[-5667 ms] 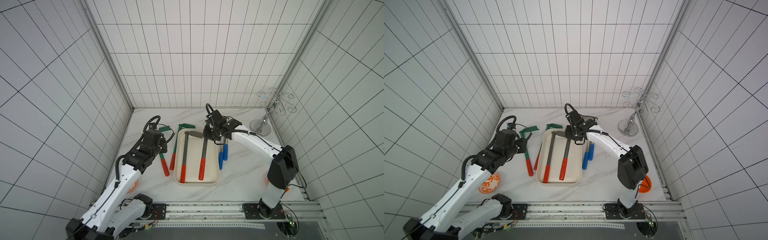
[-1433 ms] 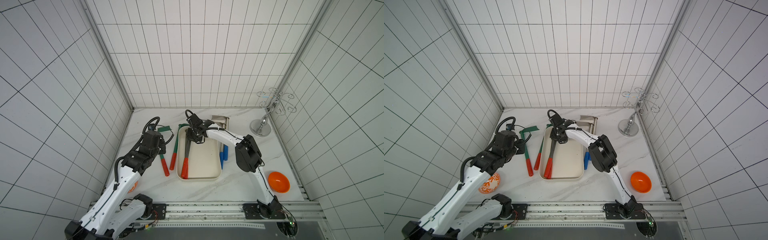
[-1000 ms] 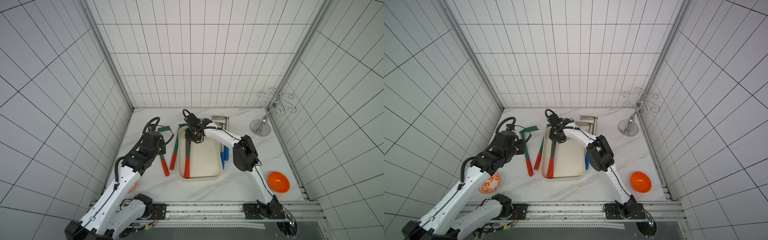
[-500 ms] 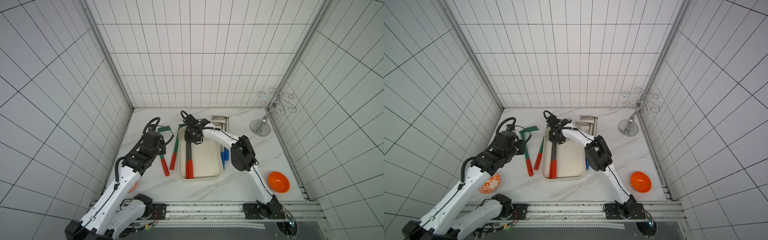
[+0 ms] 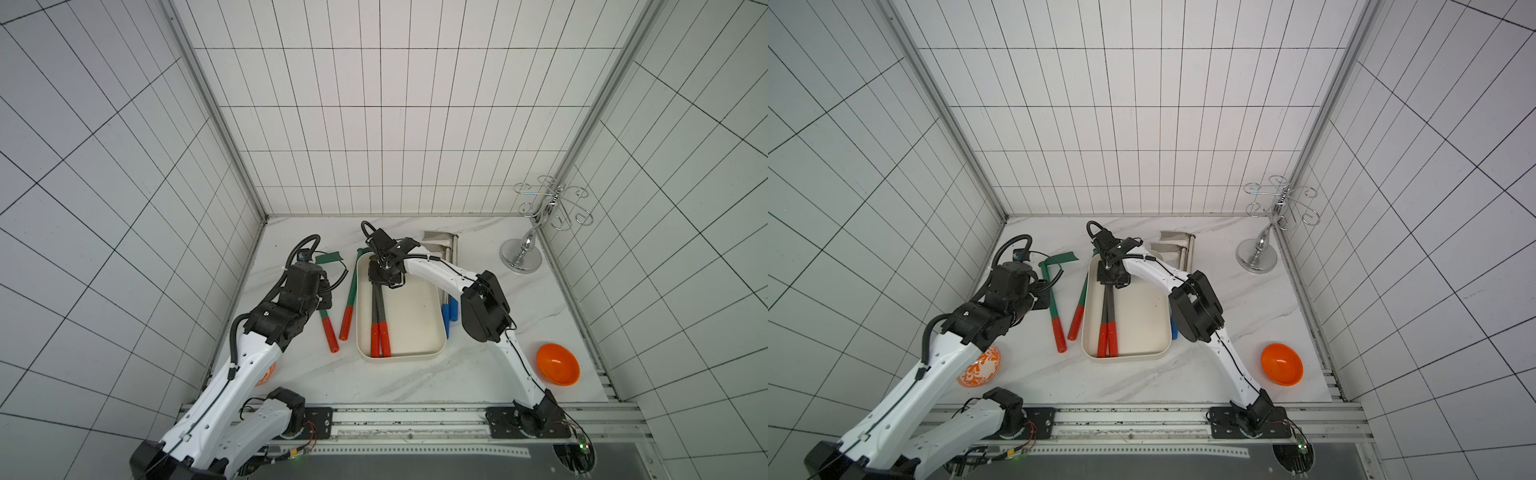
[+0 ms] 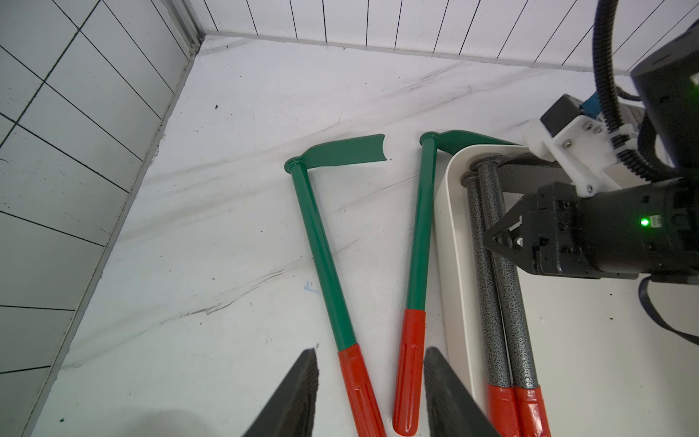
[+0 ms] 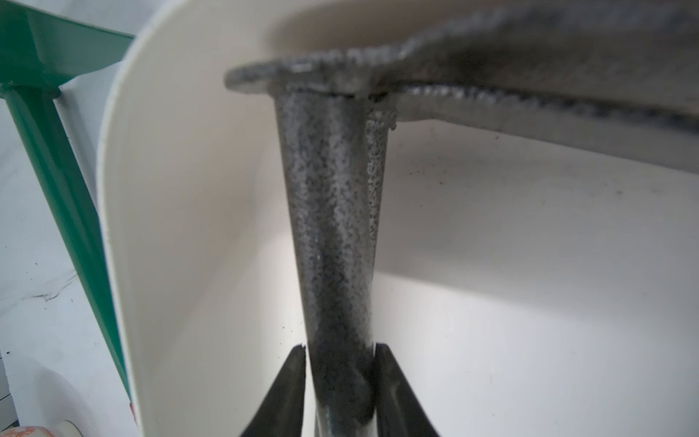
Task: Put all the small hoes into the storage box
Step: Place the hoe in the storage box.
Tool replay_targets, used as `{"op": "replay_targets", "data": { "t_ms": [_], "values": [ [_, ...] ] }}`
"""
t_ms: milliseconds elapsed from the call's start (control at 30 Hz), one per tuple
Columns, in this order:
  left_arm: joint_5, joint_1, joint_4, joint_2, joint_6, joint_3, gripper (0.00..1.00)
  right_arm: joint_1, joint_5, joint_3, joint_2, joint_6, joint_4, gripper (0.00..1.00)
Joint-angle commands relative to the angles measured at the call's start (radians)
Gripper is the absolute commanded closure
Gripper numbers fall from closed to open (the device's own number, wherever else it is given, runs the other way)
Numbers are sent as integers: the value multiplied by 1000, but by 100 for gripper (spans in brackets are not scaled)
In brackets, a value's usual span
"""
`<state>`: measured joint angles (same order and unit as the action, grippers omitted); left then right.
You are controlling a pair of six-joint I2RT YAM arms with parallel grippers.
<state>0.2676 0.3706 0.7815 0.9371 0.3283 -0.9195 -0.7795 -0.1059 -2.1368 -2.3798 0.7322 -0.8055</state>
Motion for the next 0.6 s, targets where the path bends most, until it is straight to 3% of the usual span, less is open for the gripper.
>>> {"op": "replay_targets", "data": {
  "t_ms": [0, 567],
  "values": [
    [8, 1, -19, 0, 3, -10, 52, -9, -2, -103, -12, 15, -18, 66],
    [7, 1, -19, -2, 6, -4, 52, -4, -52, -66, -19, 42, -1, 61]
  ]
}}
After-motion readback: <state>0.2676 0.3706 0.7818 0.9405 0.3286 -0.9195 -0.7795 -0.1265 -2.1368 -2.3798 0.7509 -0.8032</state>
